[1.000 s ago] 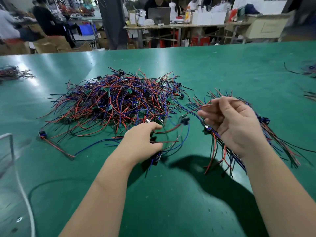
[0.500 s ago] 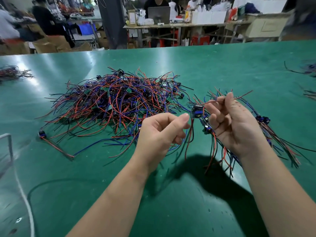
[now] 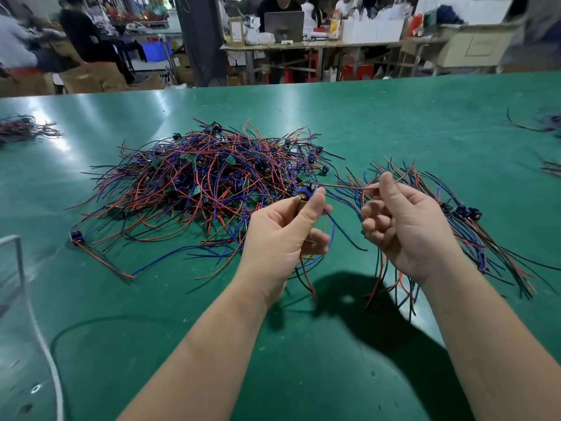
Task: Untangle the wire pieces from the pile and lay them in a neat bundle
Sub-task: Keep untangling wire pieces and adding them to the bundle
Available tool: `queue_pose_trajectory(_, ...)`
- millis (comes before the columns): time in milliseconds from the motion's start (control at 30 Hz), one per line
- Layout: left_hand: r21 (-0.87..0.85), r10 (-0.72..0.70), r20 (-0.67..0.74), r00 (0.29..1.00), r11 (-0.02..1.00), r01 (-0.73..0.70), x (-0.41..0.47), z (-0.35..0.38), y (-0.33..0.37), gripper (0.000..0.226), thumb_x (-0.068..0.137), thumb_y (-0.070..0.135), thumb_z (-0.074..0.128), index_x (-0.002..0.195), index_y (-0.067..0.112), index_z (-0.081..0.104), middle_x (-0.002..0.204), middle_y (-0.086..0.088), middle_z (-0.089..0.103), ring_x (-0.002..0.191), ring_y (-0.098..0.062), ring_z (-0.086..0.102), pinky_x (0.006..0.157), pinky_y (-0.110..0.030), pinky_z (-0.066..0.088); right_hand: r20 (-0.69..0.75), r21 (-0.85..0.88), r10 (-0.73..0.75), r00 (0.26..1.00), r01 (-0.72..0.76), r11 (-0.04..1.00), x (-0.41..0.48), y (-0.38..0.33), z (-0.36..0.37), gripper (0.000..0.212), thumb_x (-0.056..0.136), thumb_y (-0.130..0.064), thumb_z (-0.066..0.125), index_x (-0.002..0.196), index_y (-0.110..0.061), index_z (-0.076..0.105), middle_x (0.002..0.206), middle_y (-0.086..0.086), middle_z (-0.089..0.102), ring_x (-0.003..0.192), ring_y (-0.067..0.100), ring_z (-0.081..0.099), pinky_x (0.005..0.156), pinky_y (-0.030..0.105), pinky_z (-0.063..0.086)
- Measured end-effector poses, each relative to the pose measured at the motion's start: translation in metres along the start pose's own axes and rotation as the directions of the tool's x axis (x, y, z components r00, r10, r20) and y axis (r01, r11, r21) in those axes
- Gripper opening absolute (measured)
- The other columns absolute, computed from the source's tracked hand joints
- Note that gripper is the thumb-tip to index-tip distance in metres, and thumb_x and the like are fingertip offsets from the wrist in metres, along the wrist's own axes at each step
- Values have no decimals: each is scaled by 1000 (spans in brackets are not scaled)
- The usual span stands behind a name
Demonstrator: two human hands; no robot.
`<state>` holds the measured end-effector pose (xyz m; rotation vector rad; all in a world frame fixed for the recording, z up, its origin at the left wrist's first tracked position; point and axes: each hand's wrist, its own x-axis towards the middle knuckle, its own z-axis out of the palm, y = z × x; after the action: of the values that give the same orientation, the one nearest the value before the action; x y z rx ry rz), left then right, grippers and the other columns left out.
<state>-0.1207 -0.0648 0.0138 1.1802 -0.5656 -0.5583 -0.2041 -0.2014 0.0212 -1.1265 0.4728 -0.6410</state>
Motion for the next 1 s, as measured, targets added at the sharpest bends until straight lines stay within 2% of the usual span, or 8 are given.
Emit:
queue_pose_trajectory(100,90,41,-18,999,995,-40,2,-3,-3,31,77,33,67,83,4,62,47,8,43,37,-6,40,41,-17,41,-7,-219,89,996,-89,972,2,2,-6,37,89,-41,58,68,-11,54,47,5,49,29,9,38,34,12,29)
queue_pose_trajectory(233,48,28,-28,999,998,-27,2,-3,-3,30,71,42,69,65,14,62,53,-1,42,36,-6,33,38,-13,26,353,-290,296,888,-197,937,-7,-6,-9,48,81,-52,58,60,-9,63,43,8,45,24,9,28,35,9,26)
queue_pose_trajectory(367,27,39,-46,998,999,-38,2,-1,-4,34,77,44,60,61,15,62,36,3,34,32,-7,25,39,-15,21,565,-403,392,726,-172,899,-14,1,-2,63,81,-63,47,95,-9,75,60,13,63,33,13,45,36,13,31)
queue_pose_trajectory(533,-32,106,-31,994,994,-107,1,-3,2,36,84,28,57,105,-2,62,45,5,53,33,-2,27,36,-15,25,553,-326,335,763,-171,930,-13,4,0,56,83,-60,48,103,-14,74,65,11,64,40,13,46,38,20,32)
queue_pose_trajectory(633,-78,112,26,993,991,-110,-1,-3,5,53,87,22,55,139,18,42,60,3,63,32,-1,29,35,-13,25,559,-296,303,772,-157,942,-15,6,2,53,75,-57,57,100,-15,75,64,9,63,42,11,47,37,18,36)
queue_pose_trajectory(733,-90,127,95,987,989,-118,-3,0,7,52,90,24,51,140,23,38,63,-1,66,31,-1,28,34,-13,22,555,-235,289,780,-186,954,-15,8,5,59,75,-59,54,103,-11,74,69,11,62,50,13,49,43,21,40)
queue_pose_trajectory(867,-84,124,196,973,990,-110,-7,3,10,46,88,25,49,133,28,39,63,-4,67,31,-2,29,36,-15,22,589,-200,252,768,-163,966,-13,9,10,59,79,-67,38,81,-21,74,77,2,63,59,14,49,53,21,38)
queue_pose_trajectory(1000,-2,94,288,953,995,-98,-10,4,9,55,93,23,51,142,29,27,64,-4,68,34,-5,29,34,-15,21,480,-7,121,869,-134,991,-8,9,8,51,86,-51,43,93,-13,76,71,1,63,61,14,47,58,24,38)
